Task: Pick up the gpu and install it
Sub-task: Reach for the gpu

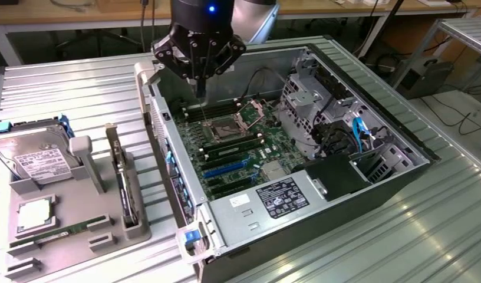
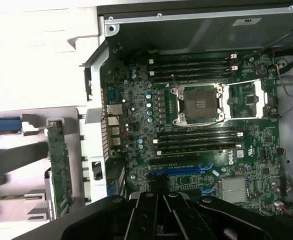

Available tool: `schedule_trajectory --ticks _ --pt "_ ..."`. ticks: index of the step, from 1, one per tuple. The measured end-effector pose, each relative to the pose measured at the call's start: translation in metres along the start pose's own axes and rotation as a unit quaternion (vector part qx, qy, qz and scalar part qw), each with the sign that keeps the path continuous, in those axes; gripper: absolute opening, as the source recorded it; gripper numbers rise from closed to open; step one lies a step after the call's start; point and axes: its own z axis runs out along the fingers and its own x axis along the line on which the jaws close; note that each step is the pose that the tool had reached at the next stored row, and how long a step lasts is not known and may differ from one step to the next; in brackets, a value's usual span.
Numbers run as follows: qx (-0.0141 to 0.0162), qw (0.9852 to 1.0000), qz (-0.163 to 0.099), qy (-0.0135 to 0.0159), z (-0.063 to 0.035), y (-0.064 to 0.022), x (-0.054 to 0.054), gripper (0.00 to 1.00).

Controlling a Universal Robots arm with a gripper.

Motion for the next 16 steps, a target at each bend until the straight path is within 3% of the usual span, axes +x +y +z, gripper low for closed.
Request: schedule_trajectory --ticks 7,16 --pt "0.0000 1.0000 0.000 0.0000 -0.0011 -0.0150 0.031 0.11" --pt "0.0001 1.0000 0.000 0.0000 0.0025 -0.0276 0.075 0.11"
